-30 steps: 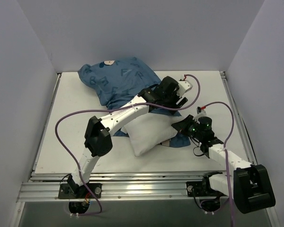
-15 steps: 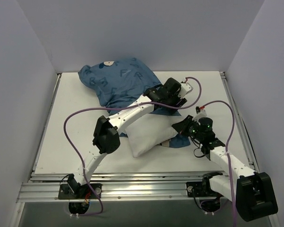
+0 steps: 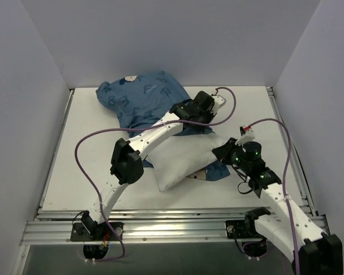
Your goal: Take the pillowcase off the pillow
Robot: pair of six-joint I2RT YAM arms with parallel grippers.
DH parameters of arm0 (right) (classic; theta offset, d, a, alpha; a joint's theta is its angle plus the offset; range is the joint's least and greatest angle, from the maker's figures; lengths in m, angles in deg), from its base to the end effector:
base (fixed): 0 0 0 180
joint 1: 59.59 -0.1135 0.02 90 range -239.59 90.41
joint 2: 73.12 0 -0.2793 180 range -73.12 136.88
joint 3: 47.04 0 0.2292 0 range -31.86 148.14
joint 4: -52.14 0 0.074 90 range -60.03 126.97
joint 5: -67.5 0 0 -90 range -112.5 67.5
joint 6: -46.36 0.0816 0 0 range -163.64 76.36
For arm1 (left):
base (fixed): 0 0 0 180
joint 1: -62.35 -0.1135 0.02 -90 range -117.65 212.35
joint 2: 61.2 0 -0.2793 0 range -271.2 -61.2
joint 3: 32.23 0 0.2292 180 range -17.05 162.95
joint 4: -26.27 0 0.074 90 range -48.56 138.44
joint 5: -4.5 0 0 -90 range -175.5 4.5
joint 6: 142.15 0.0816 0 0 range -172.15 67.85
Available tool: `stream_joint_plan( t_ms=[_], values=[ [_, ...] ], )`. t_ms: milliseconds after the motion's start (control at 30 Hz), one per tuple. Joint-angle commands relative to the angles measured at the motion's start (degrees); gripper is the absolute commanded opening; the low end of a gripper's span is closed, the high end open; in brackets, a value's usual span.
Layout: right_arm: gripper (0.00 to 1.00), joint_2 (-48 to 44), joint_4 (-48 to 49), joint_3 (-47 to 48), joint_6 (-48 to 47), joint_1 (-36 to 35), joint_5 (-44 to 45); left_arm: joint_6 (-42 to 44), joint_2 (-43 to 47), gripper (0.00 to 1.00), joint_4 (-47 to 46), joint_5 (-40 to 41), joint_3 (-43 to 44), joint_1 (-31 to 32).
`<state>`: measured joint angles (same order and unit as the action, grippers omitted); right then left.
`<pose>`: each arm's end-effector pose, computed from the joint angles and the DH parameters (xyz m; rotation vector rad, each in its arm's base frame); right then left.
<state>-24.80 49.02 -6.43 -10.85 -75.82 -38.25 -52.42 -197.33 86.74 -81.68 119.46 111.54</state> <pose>0.1966 0.0803 0.2627 0.0562 1.8331 0.8543 0.3650 -0.4144 0.2588 0.9549 2.1787 -0.3410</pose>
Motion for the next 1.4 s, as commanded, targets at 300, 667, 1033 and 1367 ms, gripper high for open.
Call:
stream_joint_plan(
  t_ms=[300,667,1033,1367],
  values=[
    [0.0,-21.68,-27.24,18.85,-3.97,0.14,-4.81,-5.53,4.22,0.02,-10.58,30.46,-1.07,-22.11],
    [0.0,-19.41,-36.74,27.66,-7.48,0.06,4.57,-4.46,2.89,0.02,-12.26,31.17,-4.15,-26.07],
    [0.09,-4.47,-33.15,22.38,-6.25,0.14,18.29,-15.97,27.45,0.8,-18.13,16.6,-23.53,-17.73],
    [0.76,4.95,-29.38,26.6,-8.62,0.41,23.57,-23.8,56.67,0.93,-26.06,9.55,-57.47,-10.88]
  ],
)
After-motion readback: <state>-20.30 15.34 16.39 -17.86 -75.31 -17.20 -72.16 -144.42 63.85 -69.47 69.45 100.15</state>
